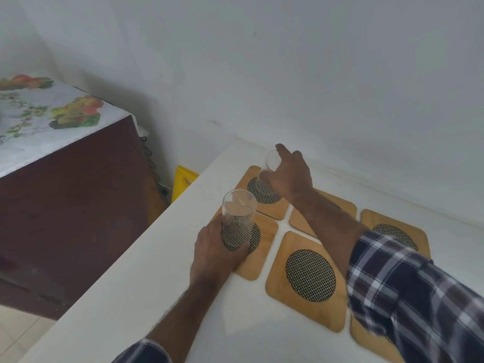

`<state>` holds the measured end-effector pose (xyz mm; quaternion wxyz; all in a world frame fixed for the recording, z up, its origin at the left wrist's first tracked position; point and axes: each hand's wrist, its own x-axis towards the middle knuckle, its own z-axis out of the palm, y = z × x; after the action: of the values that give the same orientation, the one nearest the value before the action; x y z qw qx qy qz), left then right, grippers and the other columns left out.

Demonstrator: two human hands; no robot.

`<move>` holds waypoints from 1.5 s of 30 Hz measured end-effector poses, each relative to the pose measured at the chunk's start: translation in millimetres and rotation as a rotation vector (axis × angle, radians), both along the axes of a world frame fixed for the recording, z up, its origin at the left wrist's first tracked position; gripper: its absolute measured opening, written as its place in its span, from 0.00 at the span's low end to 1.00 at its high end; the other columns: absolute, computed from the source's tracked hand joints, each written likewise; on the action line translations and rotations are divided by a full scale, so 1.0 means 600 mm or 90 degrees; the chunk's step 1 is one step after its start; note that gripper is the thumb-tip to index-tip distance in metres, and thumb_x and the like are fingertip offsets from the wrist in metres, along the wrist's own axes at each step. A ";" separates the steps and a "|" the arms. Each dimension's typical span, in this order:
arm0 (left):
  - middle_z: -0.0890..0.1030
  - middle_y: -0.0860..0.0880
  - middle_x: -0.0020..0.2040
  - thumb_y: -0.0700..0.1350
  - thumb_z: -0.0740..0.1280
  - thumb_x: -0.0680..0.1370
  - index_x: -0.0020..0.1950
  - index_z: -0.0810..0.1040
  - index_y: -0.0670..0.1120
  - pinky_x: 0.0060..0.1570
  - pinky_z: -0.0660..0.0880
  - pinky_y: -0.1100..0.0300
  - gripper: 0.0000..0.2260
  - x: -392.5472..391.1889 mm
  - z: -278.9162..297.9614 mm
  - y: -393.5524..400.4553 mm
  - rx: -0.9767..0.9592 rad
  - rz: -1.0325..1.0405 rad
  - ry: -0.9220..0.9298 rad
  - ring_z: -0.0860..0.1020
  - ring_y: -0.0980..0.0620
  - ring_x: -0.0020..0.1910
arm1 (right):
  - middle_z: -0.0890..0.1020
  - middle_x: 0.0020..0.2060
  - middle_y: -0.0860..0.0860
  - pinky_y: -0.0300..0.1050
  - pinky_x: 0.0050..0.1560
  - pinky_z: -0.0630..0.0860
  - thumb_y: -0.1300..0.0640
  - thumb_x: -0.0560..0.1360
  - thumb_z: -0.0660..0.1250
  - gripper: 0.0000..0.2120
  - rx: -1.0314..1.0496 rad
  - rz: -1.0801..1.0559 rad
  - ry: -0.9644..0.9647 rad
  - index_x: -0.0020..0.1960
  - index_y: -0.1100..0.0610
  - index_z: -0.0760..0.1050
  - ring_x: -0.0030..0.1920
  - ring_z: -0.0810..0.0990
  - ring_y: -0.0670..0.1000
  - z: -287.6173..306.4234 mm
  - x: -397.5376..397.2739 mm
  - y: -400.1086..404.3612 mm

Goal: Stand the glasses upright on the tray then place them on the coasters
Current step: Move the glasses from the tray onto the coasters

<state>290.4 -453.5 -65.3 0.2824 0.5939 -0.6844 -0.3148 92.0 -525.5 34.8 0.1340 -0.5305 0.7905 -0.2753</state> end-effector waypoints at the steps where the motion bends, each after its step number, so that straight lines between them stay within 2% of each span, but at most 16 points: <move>1: 0.77 0.54 0.63 0.66 0.71 0.63 0.67 0.69 0.54 0.59 0.77 0.47 0.36 0.000 0.000 0.000 0.003 0.000 -0.002 0.73 0.51 0.61 | 0.70 0.63 0.57 0.48 0.50 0.73 0.48 0.68 0.72 0.38 0.016 0.001 0.005 0.74 0.50 0.61 0.58 0.75 0.60 0.005 -0.001 -0.008; 4: 0.76 0.53 0.65 0.64 0.73 0.65 0.69 0.68 0.54 0.61 0.76 0.50 0.36 -0.001 0.000 0.000 0.005 -0.002 -0.008 0.72 0.51 0.64 | 0.72 0.61 0.58 0.47 0.47 0.73 0.47 0.66 0.73 0.36 0.059 0.009 0.019 0.71 0.52 0.65 0.53 0.76 0.58 0.017 -0.005 -0.031; 6: 0.75 0.53 0.66 0.62 0.74 0.66 0.69 0.68 0.54 0.62 0.75 0.51 0.35 -0.002 -0.001 -0.001 0.005 -0.001 -0.007 0.71 0.51 0.64 | 0.74 0.58 0.57 0.45 0.42 0.71 0.47 0.65 0.72 0.31 0.083 0.024 0.031 0.65 0.54 0.69 0.47 0.74 0.56 0.019 -0.004 -0.040; 8: 0.75 0.54 0.66 0.62 0.74 0.67 0.70 0.67 0.54 0.62 0.75 0.51 0.35 -0.002 -0.002 -0.001 0.008 -0.001 -0.005 0.71 0.52 0.65 | 0.76 0.55 0.57 0.44 0.39 0.69 0.46 0.64 0.72 0.28 0.094 0.031 0.035 0.61 0.54 0.70 0.45 0.75 0.56 0.015 -0.002 -0.043; 9: 0.75 0.54 0.66 0.62 0.74 0.67 0.70 0.67 0.54 0.62 0.75 0.52 0.35 -0.002 -0.002 -0.001 0.011 -0.002 -0.007 0.71 0.52 0.65 | 0.76 0.55 0.57 0.44 0.40 0.71 0.45 0.64 0.72 0.30 0.093 0.031 0.030 0.62 0.54 0.70 0.46 0.76 0.56 0.013 -0.002 -0.043; 12: 0.75 0.53 0.66 0.62 0.74 0.66 0.69 0.67 0.54 0.62 0.75 0.51 0.35 -0.001 -0.005 -0.002 0.003 0.001 -0.010 0.71 0.51 0.64 | 0.72 0.61 0.58 0.47 0.47 0.74 0.46 0.66 0.72 0.38 0.084 0.021 0.010 0.72 0.51 0.62 0.54 0.77 0.60 0.008 -0.001 -0.039; 15: 0.75 0.54 0.66 0.64 0.73 0.66 0.70 0.67 0.55 0.63 0.75 0.49 0.36 -0.001 -0.007 -0.002 0.007 0.000 -0.006 0.71 0.51 0.65 | 0.69 0.65 0.59 0.47 0.49 0.73 0.45 0.68 0.72 0.46 0.078 0.017 0.008 0.78 0.48 0.50 0.58 0.76 0.60 0.003 0.003 -0.028; 19: 0.75 0.53 0.66 0.65 0.73 0.65 0.70 0.67 0.54 0.63 0.75 0.48 0.36 -0.001 -0.006 -0.002 0.002 -0.007 -0.008 0.71 0.51 0.65 | 0.70 0.68 0.59 0.51 0.51 0.74 0.33 0.68 0.68 0.52 0.063 -0.026 0.008 0.79 0.48 0.40 0.61 0.76 0.61 0.009 0.002 -0.002; 23: 0.74 0.53 0.67 0.74 0.65 0.60 0.71 0.66 0.54 0.64 0.74 0.47 0.44 -0.003 0.002 -0.001 0.022 -0.006 -0.005 0.71 0.50 0.65 | 0.70 0.70 0.58 0.54 0.56 0.74 0.27 0.69 0.60 0.49 0.038 -0.076 -0.011 0.79 0.50 0.44 0.65 0.74 0.61 0.020 -0.008 0.054; 27: 0.75 0.53 0.67 0.72 0.68 0.61 0.71 0.67 0.54 0.63 0.75 0.47 0.43 -0.002 0.008 0.001 0.015 -0.015 -0.004 0.72 0.50 0.65 | 0.69 0.71 0.58 0.55 0.58 0.73 0.28 0.70 0.59 0.47 0.019 -0.088 -0.024 0.78 0.53 0.49 0.67 0.72 0.60 0.011 -0.016 0.140; 30: 0.78 0.53 0.63 0.72 0.68 0.60 0.68 0.70 0.54 0.60 0.77 0.48 0.41 0.001 0.015 0.003 0.003 -0.018 0.011 0.75 0.51 0.61 | 0.69 0.71 0.56 0.55 0.61 0.72 0.33 0.73 0.62 0.42 -0.006 -0.103 -0.040 0.77 0.54 0.53 0.69 0.71 0.58 -0.003 -0.022 0.211; 33: 0.81 0.55 0.55 0.69 0.71 0.60 0.61 0.74 0.54 0.52 0.79 0.52 0.34 0.005 0.025 0.007 -0.011 -0.025 0.036 0.78 0.53 0.53 | 0.78 0.57 0.54 0.52 0.55 0.76 0.39 0.73 0.66 0.36 -0.027 -0.137 -0.042 0.73 0.53 0.58 0.60 0.78 0.58 -0.011 -0.036 0.280; 36: 0.81 0.55 0.52 0.63 0.76 0.61 0.59 0.75 0.54 0.49 0.78 0.54 0.30 0.008 0.029 0.010 -0.012 -0.032 0.049 0.78 0.52 0.50 | 0.79 0.48 0.52 0.48 0.48 0.73 0.46 0.73 0.69 0.30 -0.050 -0.179 -0.029 0.70 0.54 0.64 0.50 0.79 0.56 -0.006 -0.057 0.345; 39: 0.78 0.51 0.59 0.60 0.80 0.59 0.64 0.72 0.51 0.55 0.78 0.48 0.37 0.012 0.032 0.010 0.004 -0.029 0.051 0.77 0.49 0.56 | 0.77 0.41 0.48 0.47 0.47 0.72 0.49 0.73 0.69 0.28 -0.073 -0.208 -0.028 0.69 0.55 0.66 0.46 0.77 0.53 0.005 -0.082 0.409; 42: 0.68 0.44 0.69 0.59 0.82 0.59 0.75 0.62 0.45 0.61 0.75 0.44 0.50 0.020 0.030 0.027 0.010 0.015 0.045 0.74 0.43 0.63 | 0.79 0.48 0.52 0.48 0.48 0.73 0.49 0.73 0.69 0.27 -0.086 -0.240 -0.033 0.69 0.54 0.66 0.48 0.78 0.53 0.014 -0.108 0.469; 45: 0.65 0.46 0.70 0.55 0.82 0.62 0.76 0.61 0.46 0.57 0.77 0.46 0.49 0.022 0.034 0.077 -0.011 0.075 0.123 0.76 0.43 0.55 | 0.79 0.45 0.50 0.46 0.46 0.70 0.49 0.74 0.69 0.27 -0.101 -0.266 -0.038 0.69 0.54 0.66 0.46 0.78 0.54 0.020 -0.130 0.524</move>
<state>303.7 -407.5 -44.9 0.3699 0.5977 -0.6205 -0.3477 14.0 -210.9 46.7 0.0551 -0.3553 0.8547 -0.3743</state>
